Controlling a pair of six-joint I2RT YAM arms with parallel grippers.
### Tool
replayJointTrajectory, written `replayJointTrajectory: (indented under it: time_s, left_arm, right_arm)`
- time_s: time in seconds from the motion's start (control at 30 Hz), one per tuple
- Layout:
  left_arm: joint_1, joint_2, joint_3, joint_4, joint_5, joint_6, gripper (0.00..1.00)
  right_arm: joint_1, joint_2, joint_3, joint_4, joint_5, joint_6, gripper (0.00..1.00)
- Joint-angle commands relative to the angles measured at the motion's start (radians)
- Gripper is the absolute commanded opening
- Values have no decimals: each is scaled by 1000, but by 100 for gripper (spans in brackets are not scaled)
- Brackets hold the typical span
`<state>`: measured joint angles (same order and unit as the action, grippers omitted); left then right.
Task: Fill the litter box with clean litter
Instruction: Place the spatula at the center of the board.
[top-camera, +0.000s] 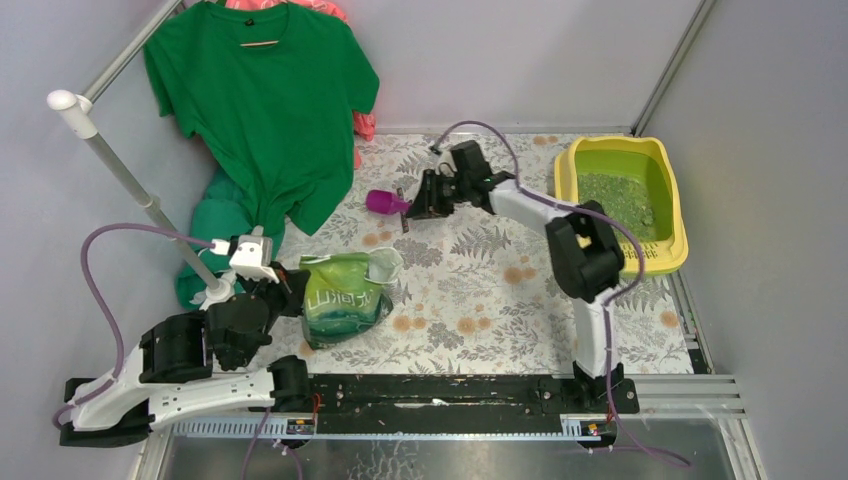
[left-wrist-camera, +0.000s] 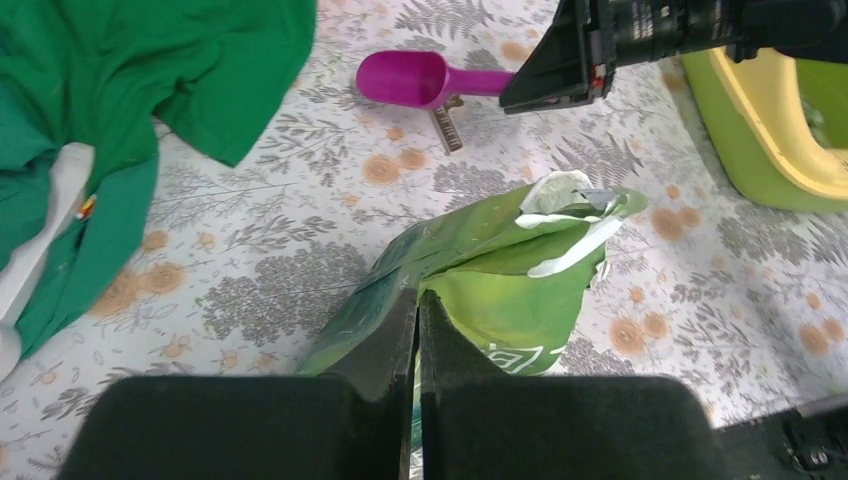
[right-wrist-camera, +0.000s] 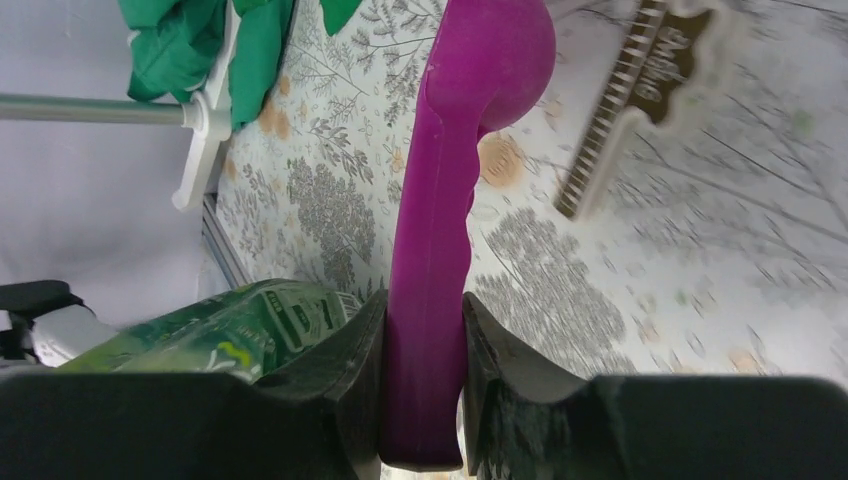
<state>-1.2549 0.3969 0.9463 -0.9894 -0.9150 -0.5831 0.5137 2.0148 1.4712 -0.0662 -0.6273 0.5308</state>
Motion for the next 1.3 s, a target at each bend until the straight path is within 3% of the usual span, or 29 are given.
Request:
replayJointTrajectory:
  time_s: [0.0, 0.07, 0.13, 0.27, 0.5, 0.67, 0.8, 1.1, 1.27]
  left_arm:
    - [0, -21, 80, 110, -217, -109, 0]
    - [0, -26, 77, 69, -223, -158, 0]
    - [0, -34, 66, 55, -224, -178, 0]
    - [0, -33, 54, 43, -222, -198, 0]
    - [0, -52, 58, 18, -223, -219, 0]
    - [0, -84, 56, -7, -223, -244, 0]
    - [0, -84, 44, -18, -215, -261, 0]
    - [0, -92, 49, -25, -199, -262, 0]
    - [0, -99, 47, -29, -198, -262, 0]
  right_arm:
    - [88, 132, 180, -77, -11, -39, 7]
    - [99, 159, 181, -70, -9, -30, 9]
    - [108, 177, 189, -80, -35, -34, 18]
    - [140, 164, 231, -237, -12, -120, 57]
    - [142, -191, -82, -211, 224, -119, 71]
    - [142, -436, -248, -126, 159, -64, 71]
    - [172, -503, -257, -92, 45, -43, 71]
    - [296, -351, -53, -209, 222, -176, 64]
    - [321, -269, 38, -207, 240, -192, 64]
